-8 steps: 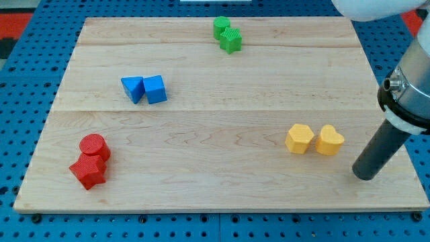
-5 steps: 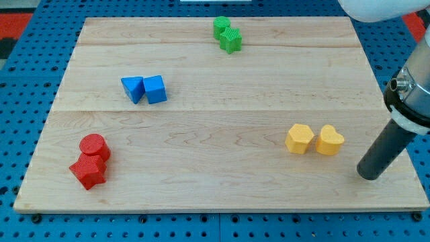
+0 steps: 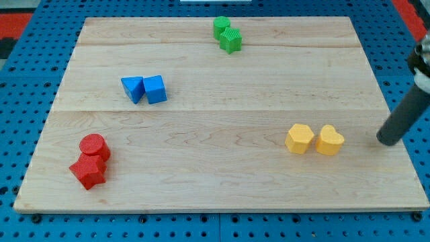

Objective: Slide yellow heart towards top center

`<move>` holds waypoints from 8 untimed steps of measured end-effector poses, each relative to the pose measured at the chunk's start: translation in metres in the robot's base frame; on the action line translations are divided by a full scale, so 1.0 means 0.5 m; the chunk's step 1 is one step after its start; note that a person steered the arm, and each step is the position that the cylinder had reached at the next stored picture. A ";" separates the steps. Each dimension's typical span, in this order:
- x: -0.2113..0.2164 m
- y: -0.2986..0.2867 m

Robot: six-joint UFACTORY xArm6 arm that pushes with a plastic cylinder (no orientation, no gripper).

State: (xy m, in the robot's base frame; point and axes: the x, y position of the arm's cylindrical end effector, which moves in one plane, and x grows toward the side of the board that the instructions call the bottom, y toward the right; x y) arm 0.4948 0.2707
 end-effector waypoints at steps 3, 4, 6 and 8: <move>0.002 -0.174; -0.150 -0.204; -0.057 -0.246; -0.284 -0.246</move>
